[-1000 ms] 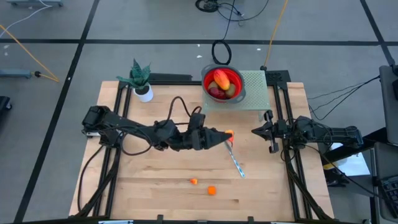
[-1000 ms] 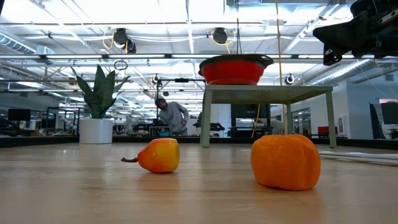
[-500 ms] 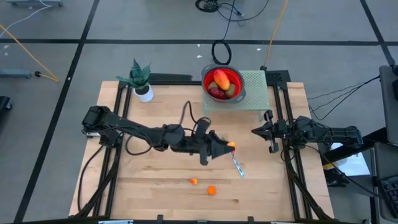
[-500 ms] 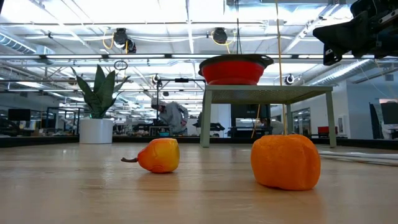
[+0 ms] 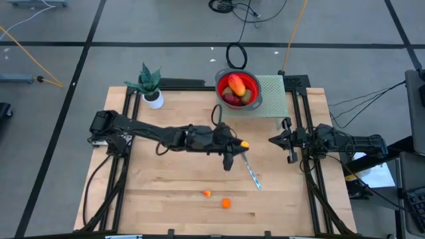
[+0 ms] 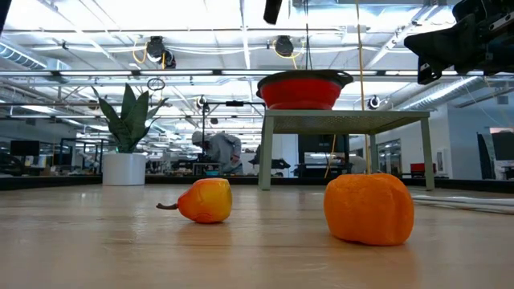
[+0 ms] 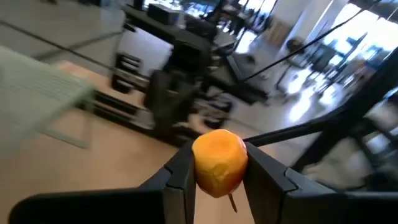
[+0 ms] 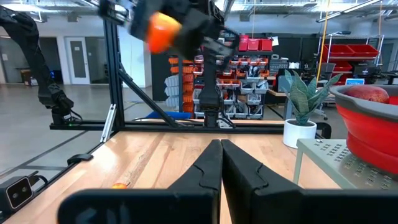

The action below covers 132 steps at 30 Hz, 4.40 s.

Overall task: Pick & Place Fruit
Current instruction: Put the yellow orange peach into the red basket on the shelf

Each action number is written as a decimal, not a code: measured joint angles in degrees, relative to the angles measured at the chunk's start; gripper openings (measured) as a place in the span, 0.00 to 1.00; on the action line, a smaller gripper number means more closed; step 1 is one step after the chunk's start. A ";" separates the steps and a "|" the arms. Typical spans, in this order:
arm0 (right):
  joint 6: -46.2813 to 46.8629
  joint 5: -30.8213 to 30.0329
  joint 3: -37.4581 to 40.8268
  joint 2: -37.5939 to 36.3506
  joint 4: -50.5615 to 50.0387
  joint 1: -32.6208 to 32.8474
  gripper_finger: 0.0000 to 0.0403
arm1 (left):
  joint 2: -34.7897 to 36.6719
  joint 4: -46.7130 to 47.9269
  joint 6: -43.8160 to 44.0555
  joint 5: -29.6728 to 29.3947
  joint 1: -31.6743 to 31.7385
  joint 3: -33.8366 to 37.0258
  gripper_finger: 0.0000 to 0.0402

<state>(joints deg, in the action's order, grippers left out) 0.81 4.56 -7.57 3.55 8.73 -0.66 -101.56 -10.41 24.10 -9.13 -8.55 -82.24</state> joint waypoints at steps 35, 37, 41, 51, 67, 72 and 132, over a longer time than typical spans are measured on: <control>-0.01 -0.02 0.00 -0.02 0.00 0.00 0.00 | 0.02 13.23 -24.89 -7.06 24.24 -5.64 0.24; -0.01 -0.02 0.00 -0.02 0.00 0.00 0.00 | 0.02 14.83 -24.24 -7.33 24.79 -5.64 0.24; -0.01 -0.02 0.00 -0.02 0.00 0.01 0.00 | 0.02 15.85 -23.96 -7.93 25.42 -5.63 0.24; 0.01 -0.02 0.00 -0.02 0.00 0.01 0.00 | 0.02 19.71 -24.91 -8.00 26.63 -5.63 0.24; 0.01 -0.02 0.00 -0.02 -0.02 -0.01 0.00 | 0.02 21.85 -25.34 -6.26 27.61 -5.62 0.24; 0.01 -0.04 0.00 -0.02 -0.02 -0.01 0.00 | 0.02 21.85 -25.34 -4.60 27.70 -5.62 0.24; 0.04 0.00 -0.02 0.00 -0.44 0.01 0.00 | 9.38 40.09 5.49 -3.91 1.15 -5.60 0.28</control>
<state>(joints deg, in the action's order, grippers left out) 0.84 4.56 -7.60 3.55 8.29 -0.65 -92.18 29.68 29.59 -13.04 -7.40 -87.83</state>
